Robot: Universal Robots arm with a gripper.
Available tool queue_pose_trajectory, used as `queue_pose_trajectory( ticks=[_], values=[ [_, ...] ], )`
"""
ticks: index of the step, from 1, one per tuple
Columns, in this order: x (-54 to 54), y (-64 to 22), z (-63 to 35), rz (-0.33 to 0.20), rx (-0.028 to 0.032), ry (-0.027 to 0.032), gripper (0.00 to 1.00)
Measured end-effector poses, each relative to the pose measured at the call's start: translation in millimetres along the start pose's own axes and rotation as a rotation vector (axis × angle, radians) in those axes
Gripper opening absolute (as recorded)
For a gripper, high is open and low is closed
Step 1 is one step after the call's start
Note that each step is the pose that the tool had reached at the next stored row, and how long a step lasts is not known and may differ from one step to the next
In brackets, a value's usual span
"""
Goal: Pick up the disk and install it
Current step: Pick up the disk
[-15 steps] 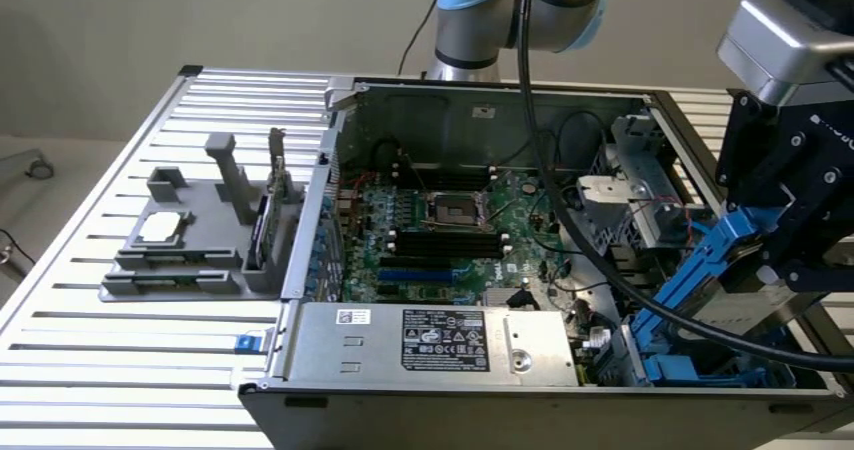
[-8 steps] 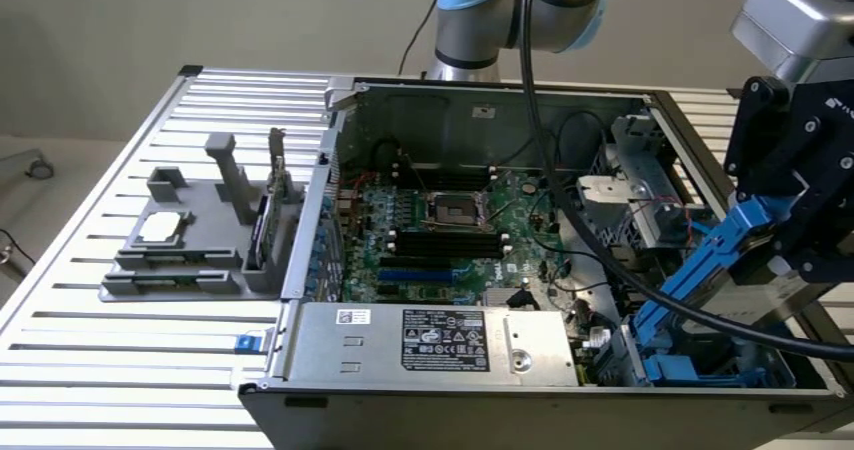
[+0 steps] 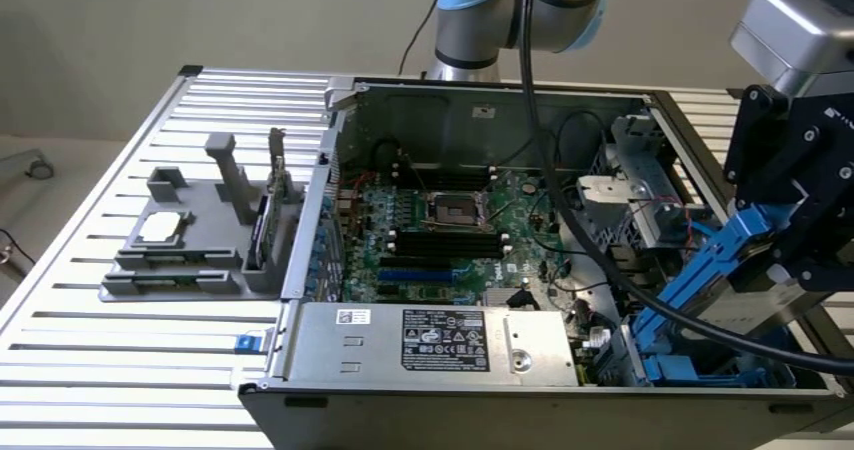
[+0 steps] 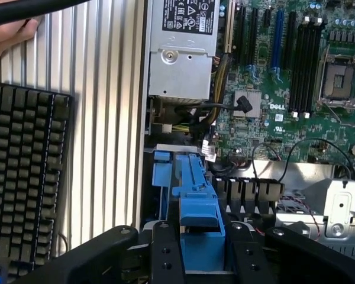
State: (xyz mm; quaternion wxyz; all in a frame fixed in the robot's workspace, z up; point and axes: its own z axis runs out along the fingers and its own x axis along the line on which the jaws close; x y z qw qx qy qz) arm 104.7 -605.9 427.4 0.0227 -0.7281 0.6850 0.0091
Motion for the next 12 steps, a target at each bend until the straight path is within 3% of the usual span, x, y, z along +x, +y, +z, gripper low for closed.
queue_pose_trajectory(
  ticks=[12],
  values=[
    [0.4,0.9,5.8,0.000,0.0006,0.0002,0.33]
  ],
)
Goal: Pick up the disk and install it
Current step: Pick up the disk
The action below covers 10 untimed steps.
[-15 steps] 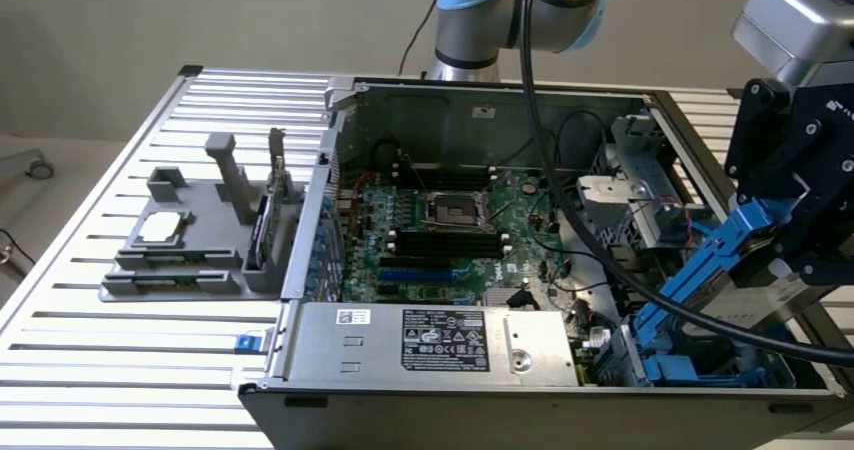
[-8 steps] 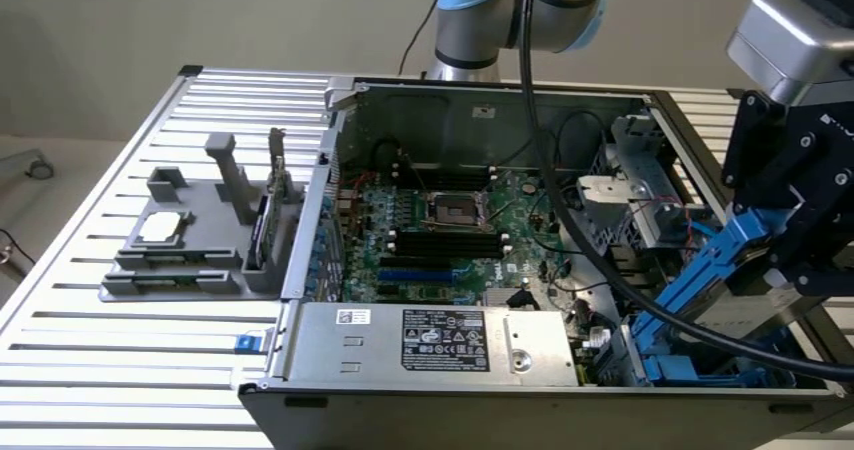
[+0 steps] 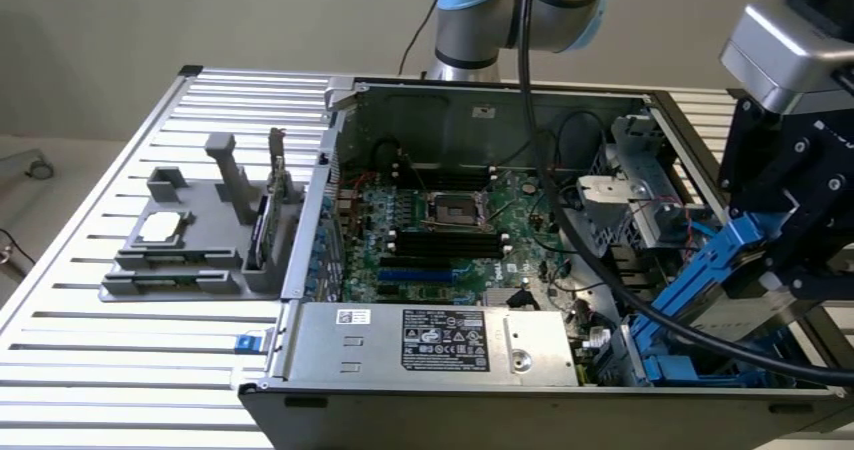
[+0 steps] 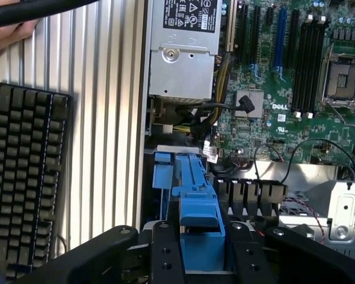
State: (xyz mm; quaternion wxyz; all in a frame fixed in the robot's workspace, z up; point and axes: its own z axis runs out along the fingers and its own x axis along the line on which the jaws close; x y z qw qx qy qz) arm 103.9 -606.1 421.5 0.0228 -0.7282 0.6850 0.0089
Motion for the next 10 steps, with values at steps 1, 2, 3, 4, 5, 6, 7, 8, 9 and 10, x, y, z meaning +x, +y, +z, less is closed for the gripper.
queue_pose_trajectory(
  ticks=[1,2,3,4,5,6,7,8,9,10],
  values=[
    [0.0,0.1,0.3,0.000,0.0000,0.0000,0.33],
    [0.0,0.1,0.4,0.000,0.0001,-0.0001,0.33],
    [0.1,0.1,0.4,0.000,0.0001,0.0000,0.33],
    [0.0,0.1,0.4,0.000,0.0000,0.0000,0.33],
    [0.0,0.1,0.4,0.000,0.0001,0.0000,0.33],
    [0.0,0.2,0.5,0.000,0.0001,-0.0001,0.33],
    [0.0,0.2,0.5,0.000,0.0000,-0.0001,0.33],
    [0.0,0.1,0.5,0.000,0.0001,-0.0002,0.33],
    [0.0,0.1,0.5,0.000,0.0001,-0.0001,0.33],
    [0.0,0.1,0.5,0.000,0.0000,-0.0001,0.33]
  ],
)
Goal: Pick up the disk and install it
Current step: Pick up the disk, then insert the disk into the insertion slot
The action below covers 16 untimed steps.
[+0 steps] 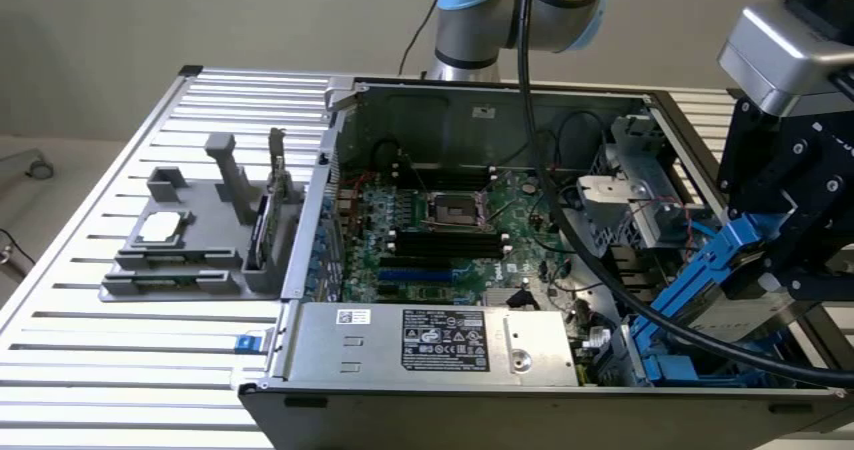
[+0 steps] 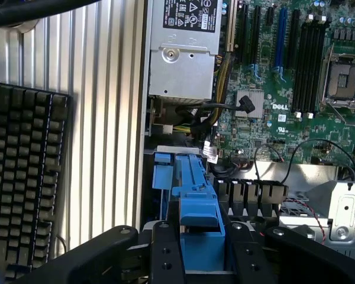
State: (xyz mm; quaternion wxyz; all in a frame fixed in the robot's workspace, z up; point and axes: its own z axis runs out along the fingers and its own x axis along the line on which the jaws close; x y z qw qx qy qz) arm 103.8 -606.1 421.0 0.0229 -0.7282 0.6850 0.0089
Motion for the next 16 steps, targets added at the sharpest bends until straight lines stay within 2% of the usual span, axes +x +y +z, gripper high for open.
queue_pose_trajectory(
  ticks=[16],
  values=[
    [-1.1,-0.1,0.2,0.000,0.0000,-0.0002,0.33]
  ],
)
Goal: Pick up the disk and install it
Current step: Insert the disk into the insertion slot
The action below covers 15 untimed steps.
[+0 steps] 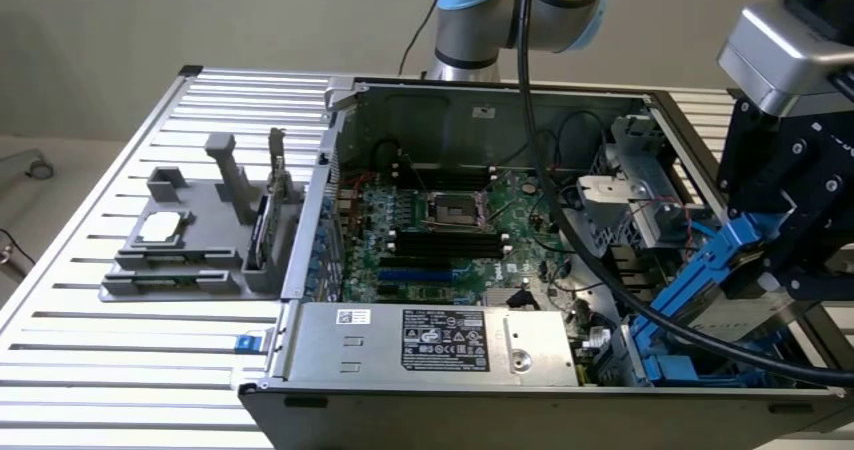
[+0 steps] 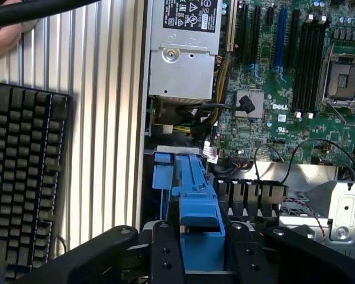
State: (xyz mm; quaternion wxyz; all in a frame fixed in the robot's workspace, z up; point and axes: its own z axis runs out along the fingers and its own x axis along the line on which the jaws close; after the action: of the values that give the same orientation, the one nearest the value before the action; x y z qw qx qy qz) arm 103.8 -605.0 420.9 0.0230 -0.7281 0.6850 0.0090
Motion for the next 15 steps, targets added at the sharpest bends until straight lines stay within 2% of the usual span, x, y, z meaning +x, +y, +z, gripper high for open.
queue_pose_trajectory(
  ticks=[15],
  values=[
    [-2.1,-0.1,2.1,0.000,0.0000,0.0004,0.33]
  ],
)
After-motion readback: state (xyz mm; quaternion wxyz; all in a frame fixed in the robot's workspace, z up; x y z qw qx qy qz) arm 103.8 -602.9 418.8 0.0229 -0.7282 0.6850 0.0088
